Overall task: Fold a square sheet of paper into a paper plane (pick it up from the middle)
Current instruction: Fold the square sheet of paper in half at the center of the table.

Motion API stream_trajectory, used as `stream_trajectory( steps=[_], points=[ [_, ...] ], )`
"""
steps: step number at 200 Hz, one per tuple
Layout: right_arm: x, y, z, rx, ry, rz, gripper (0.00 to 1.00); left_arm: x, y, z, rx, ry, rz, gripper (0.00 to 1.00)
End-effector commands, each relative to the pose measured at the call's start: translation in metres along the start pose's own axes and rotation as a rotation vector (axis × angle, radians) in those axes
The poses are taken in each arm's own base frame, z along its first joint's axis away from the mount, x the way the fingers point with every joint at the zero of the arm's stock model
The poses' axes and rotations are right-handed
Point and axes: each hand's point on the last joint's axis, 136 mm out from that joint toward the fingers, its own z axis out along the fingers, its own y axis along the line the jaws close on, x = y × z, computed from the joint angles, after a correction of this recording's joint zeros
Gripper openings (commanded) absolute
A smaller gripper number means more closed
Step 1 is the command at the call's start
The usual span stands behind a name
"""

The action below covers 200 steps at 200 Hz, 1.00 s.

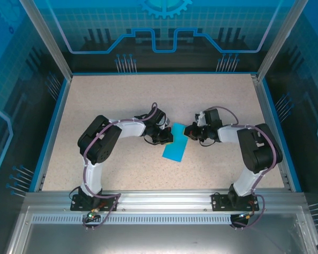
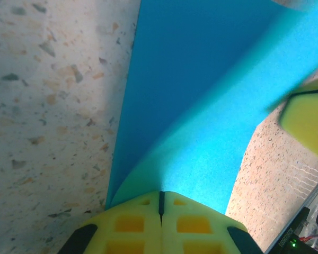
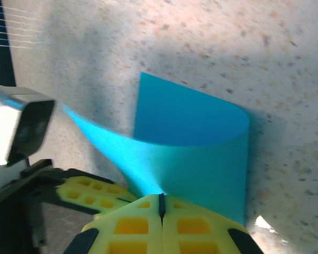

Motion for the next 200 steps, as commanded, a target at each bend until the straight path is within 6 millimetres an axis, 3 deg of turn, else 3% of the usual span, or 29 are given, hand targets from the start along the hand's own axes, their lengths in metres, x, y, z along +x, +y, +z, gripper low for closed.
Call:
stream_trajectory(
  steps=[1, 30, 96, 167, 187, 200],
  points=[
    [0.005, -0.022, 0.008, 0.046, 0.024, 0.036, 0.00, 0.030, 0.043, 0.015, -0.146, 0.090, -0.040, 0.00],
    [0.009, -0.035, 0.015, 0.061, 0.038, 0.061, 0.00, 0.031, 0.043, 0.015, -0.149, 0.090, -0.039, 0.00],
    [-0.018, 0.001, -0.008, -0.007, -0.017, 0.009, 0.00, 0.033, 0.047, 0.014, -0.161, 0.086, -0.046, 0.00],
    [-0.011, -0.043, 0.016, 0.080, 0.044, 0.076, 0.00, 0.034, 0.050, 0.014, -0.168, 0.088, -0.054, 0.00],
    [-0.011, -0.042, 0.016, 0.074, 0.049, 0.082, 0.00, 0.035, 0.051, 0.014, -0.172, 0.089, -0.059, 0.00],
    [-0.017, -0.031, 0.011, 0.056, 0.036, 0.070, 0.00, 0.035, 0.051, 0.014, -0.174, 0.087, -0.059, 0.00]
  ],
)
